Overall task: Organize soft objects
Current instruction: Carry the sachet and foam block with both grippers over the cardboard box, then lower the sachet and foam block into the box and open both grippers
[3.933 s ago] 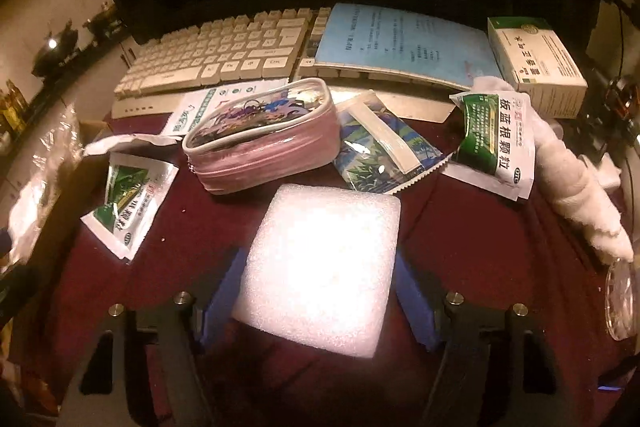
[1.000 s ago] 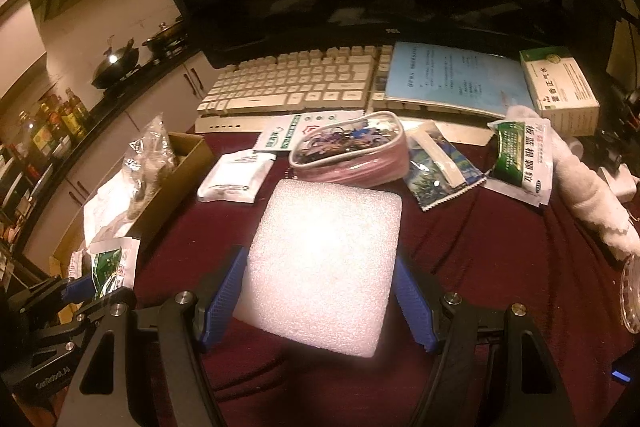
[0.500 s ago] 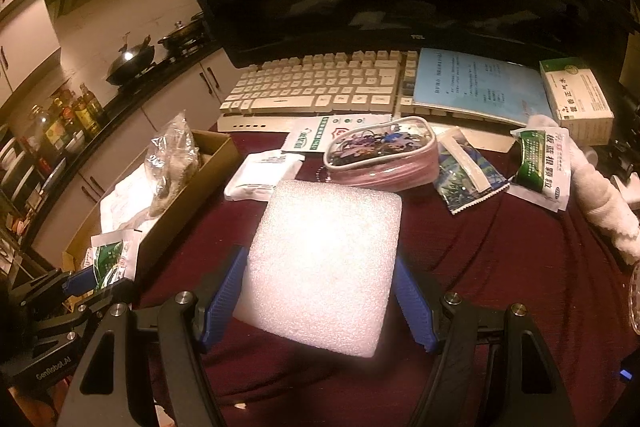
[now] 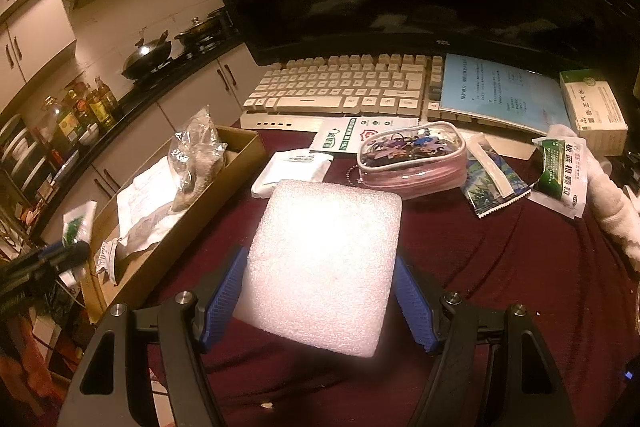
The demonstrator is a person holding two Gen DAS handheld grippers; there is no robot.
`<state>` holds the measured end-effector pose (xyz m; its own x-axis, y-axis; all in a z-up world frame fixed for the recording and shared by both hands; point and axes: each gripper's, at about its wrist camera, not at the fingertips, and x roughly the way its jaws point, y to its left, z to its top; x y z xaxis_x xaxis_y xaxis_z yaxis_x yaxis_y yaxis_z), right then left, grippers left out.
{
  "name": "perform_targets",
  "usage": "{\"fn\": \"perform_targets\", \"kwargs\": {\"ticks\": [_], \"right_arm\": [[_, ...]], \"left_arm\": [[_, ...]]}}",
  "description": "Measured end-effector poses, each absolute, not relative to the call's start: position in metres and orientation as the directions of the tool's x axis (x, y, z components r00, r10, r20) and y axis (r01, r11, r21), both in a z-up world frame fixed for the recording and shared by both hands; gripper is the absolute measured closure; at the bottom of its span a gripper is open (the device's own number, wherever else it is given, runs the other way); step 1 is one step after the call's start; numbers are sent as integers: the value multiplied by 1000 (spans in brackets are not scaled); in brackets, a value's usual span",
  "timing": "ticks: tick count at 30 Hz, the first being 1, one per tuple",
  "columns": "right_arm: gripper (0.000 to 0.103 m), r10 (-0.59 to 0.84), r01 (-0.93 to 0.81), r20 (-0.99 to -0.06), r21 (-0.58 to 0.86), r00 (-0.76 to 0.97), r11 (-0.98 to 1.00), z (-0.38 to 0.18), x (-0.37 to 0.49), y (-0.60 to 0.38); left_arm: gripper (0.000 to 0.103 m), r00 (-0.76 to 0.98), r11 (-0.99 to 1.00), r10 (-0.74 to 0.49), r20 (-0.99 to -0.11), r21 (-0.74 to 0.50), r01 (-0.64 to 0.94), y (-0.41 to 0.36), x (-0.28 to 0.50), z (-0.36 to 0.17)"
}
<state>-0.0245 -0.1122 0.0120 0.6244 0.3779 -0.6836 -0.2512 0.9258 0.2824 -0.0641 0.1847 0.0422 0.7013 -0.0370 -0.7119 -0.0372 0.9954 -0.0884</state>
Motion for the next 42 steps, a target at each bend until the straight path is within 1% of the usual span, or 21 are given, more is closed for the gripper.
{"fn": "perform_targets", "kwargs": {"ticks": [4,9,13,19,24,28,32,42], "right_arm": [[27,389,-262,-680,287,622,921,13,-26,-108],[27,414,-292,-674,294,612,910,16,-27,-98],[27,462,-356,-661,300,592,885,23,-31,-77],[27,561,-500,-652,306,510,810,28,-38,-25],[27,611,-601,-645,282,458,748,32,-43,21],[27,644,-648,-641,286,419,706,31,-37,51],[27,654,-682,-644,270,397,680,27,-27,76],[27,626,-763,-692,166,361,624,4,-19,119]], "left_arm": [[62,704,990,-2,-710,-102,-100,218,-60,47],[62,699,978,-5,-715,-149,-146,243,-57,45],[62,682,976,1,-731,-146,-159,253,-46,31],[62,654,963,-2,-757,-177,-203,280,-23,4],[62,641,967,1,-768,-163,-197,281,-12,-6],[62,636,970,-1,-772,-154,-186,278,-9,-10],[62,631,975,6,-776,-136,-176,274,-8,-14],[62,629,967,7,-778,-154,-201,288,-15,-19]]}}
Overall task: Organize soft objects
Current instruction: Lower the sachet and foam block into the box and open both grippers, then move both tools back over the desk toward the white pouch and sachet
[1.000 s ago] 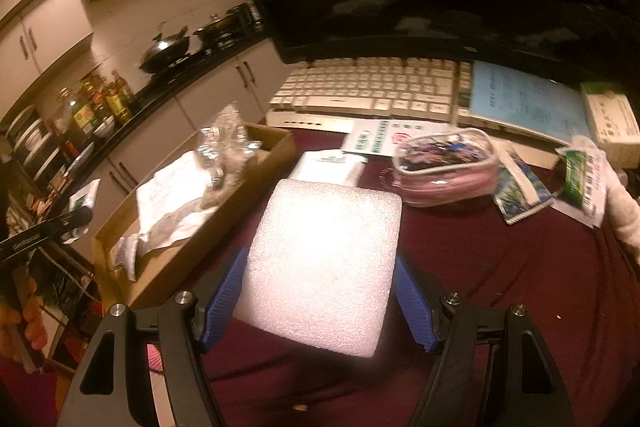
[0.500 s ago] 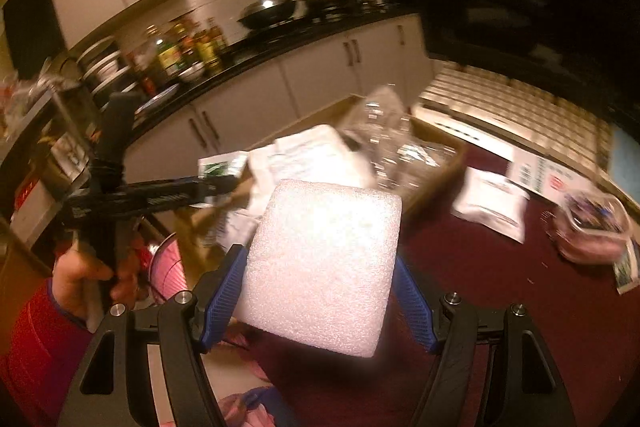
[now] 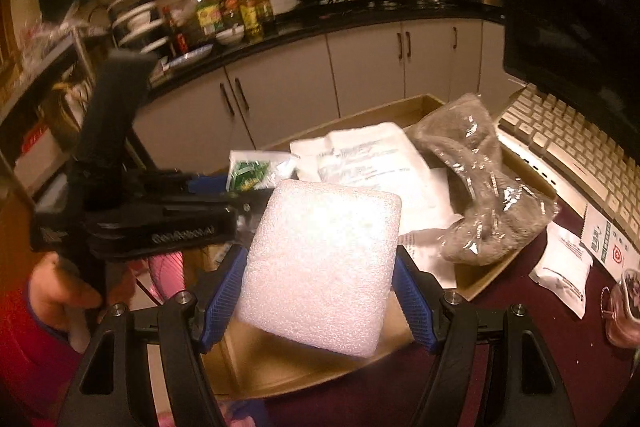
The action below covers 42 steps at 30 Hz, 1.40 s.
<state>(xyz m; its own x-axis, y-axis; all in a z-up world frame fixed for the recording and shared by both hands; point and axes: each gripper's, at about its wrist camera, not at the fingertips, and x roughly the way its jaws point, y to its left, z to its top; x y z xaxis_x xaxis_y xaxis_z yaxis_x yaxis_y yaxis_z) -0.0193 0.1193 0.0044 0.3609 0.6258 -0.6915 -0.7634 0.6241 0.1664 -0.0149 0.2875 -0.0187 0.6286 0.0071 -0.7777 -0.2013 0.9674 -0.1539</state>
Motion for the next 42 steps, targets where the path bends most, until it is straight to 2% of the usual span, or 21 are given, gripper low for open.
{"fn": "perform_targets", "kwargs": {"ticks": [13,15,19,21,24,26,28,35,42], "right_arm": [[25,608,-807,-731,136,310,575,-23,-22,130],[23,612,-805,-727,141,311,576,-21,-24,128],[14,621,-800,-712,141,328,584,-16,-28,123],[13,629,-797,-701,146,334,586,-12,-30,119],[12,638,-794,-691,152,340,588,-7,-34,115],[11,646,-792,-679,155,349,591,-3,-37,109],[10,651,-788,-671,158,356,595,1,-40,104],[5,647,-753,-648,168,403,637,12,-48,73],[1,599,-665,-671,207,437,717,7,-42,33]], "left_arm": [[59,626,964,14,-780,-157,-216,290,-14,-21],[58,627,963,17,-779,-156,-220,290,-16,-20],[54,627,961,18,-779,-159,-226,289,-18,-20],[51,628,961,15,-778,-163,-225,288,-19,-19],[37,639,958,2,-769,-182,-222,286,-22,-16],[21,645,956,11,-764,-181,-231,285,-24,-13],[14,648,953,32,-761,-172,-250,284,-27,-11],[12,652,938,32,-758,-203,-281,283,-33,-3],[12,669,942,6,-744,-221,-254,263,-33,9]]}}
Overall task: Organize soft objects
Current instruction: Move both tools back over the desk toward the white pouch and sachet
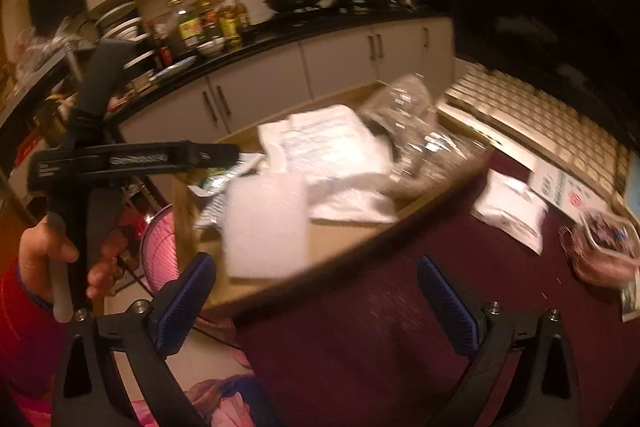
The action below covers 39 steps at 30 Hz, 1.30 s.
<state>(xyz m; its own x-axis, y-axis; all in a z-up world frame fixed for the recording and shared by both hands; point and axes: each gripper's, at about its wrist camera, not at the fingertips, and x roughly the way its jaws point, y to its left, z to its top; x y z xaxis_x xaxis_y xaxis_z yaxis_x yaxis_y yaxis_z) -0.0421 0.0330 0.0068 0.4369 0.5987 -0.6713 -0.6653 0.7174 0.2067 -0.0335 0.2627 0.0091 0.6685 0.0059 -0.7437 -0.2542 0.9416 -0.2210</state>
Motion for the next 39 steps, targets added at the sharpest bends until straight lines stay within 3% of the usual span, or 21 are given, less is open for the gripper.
{"fn": "perform_targets", "kwargs": {"ticks": [15,22,29,39], "right_arm": [[1,427,-221,-723,367,543,903,-17,6,-128],[1,376,-129,-734,372,565,919,-23,3,-176],[1,289,-63,-747,316,599,947,-20,5,-211],[3,130,147,-766,282,629,948,-10,34,-278]], "left_arm": [[10,677,983,-120,-726,-184,-23,155,-6,37],[9,614,984,-177,-769,-155,90,95,11,18],[9,579,986,-149,-802,-75,149,60,32,6],[9,555,993,-80,-828,-18,117,37,79,-18]]}}
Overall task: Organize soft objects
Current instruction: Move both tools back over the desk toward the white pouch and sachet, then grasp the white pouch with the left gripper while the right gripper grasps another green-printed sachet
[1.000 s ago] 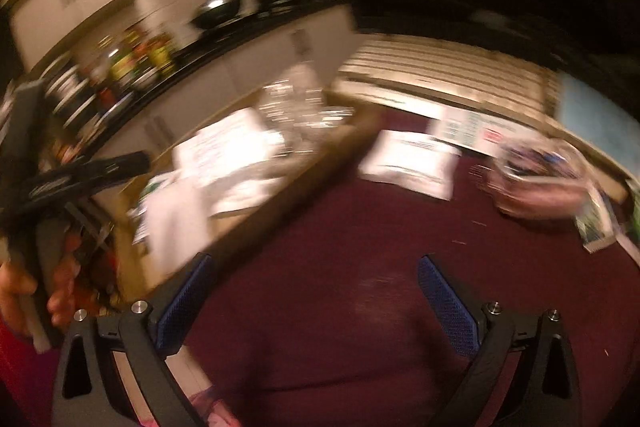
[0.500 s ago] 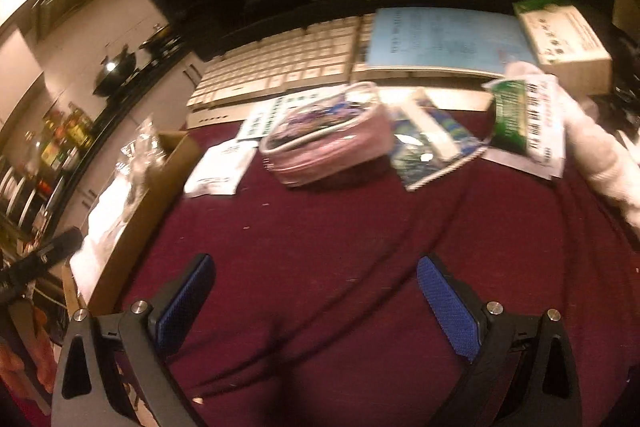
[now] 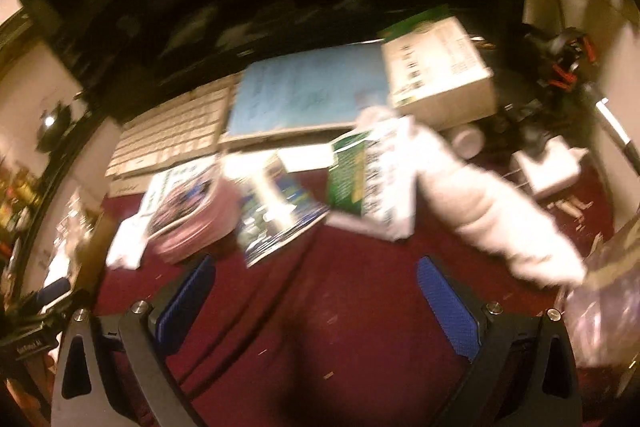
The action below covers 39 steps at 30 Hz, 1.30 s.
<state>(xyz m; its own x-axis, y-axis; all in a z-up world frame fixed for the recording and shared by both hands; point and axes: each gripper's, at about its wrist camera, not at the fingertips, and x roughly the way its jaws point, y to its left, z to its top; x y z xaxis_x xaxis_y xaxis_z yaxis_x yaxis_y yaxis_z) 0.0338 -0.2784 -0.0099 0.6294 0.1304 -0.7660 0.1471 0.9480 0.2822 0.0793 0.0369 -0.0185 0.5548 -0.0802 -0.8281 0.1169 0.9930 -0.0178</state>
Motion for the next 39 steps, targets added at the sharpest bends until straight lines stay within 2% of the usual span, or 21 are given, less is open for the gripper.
{"fn": "perform_targets", "kwargs": {"ticks": [2,4,13,16,18,25,27,29,30,39], "right_arm": [[15,139,172,-780,301,610,938,-13,42,-287],[19,168,189,-788,339,592,922,-17,50,-295],[21,103,251,-829,281,550,926,-27,88,-298],[38,81,264,-836,261,543,928,-34,94,-297],[45,70,268,-829,258,555,928,-34,93,-299],[46,80,256,-818,269,570,929,-33,88,-305],[46,87,252,-816,276,571,928,-32,86,-305],[46,99,249,-814,288,573,925,-32,83,-306],[46,105,247,-813,293,573,924,-31,82,-306],[46,152,213,-797,331,584,919,-24,64,-296]], "left_arm": [[9,550,993,-68,-833,-5,115,34,86,-24],[9,547,993,-59,-835,4,114,31,93,-29],[9,536,995,-36,-843,22,102,24,111,-42],[9,540,994,-12,-841,50,99,19,118,-43],[9,537,994,-2,-843,57,93,17,125,-45],[9,536,992,41,-844,97,77,8,144,-54],[18,539,994,15,-842,71,82,8,144,-53],[48,549,993,-8,-836,58,103,5,140,-50],[52,547,993,-21,-837,48,112,3,137,-49],[54,550,984,-86,-830,16,177,-10,91,-49]]}}
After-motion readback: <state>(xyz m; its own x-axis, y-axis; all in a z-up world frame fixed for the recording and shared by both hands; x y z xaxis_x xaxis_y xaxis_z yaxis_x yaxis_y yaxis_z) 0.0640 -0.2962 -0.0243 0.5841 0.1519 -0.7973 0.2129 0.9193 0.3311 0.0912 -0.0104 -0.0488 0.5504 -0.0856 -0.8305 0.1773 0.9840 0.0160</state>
